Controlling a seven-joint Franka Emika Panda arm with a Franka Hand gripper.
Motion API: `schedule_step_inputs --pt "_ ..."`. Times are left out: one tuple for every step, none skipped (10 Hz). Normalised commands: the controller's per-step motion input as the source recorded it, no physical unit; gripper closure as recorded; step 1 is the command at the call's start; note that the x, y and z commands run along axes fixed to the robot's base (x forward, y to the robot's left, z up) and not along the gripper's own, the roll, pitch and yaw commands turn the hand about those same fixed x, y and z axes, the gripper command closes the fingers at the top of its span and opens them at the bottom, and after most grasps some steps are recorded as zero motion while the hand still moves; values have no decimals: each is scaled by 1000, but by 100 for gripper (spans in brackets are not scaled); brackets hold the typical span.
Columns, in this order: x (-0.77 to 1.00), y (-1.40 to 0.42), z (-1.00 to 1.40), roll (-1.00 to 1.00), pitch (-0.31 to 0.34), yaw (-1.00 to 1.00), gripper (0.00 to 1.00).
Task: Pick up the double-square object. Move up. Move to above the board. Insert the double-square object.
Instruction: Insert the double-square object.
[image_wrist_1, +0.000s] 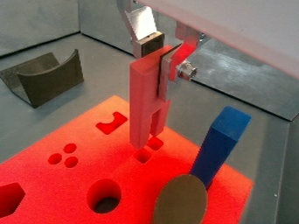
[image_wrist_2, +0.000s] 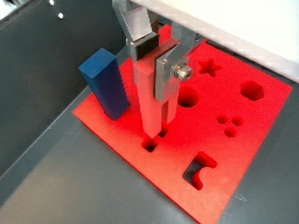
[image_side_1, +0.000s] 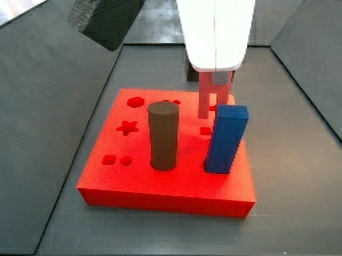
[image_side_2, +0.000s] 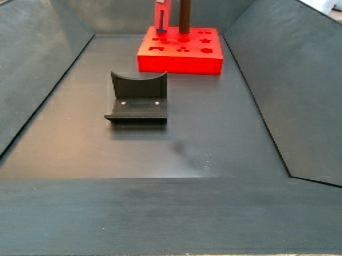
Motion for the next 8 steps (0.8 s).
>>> schedule_step_inputs --pt "243 -49 -497 51 -4 134 100" --pt "169 -31 -449 44 -11 123 100" --pt "0 51 0 0 0 0 100" --pt "-157 0 -257 156 0 146 100" --pt "-214 0 -357 149 0 191 100" --pt "-166 0 -374 94 -9 189 100" --pt "0 -86 -437 0 -69 146 100" --pt "180 -174 -466 0 -81 134 100"
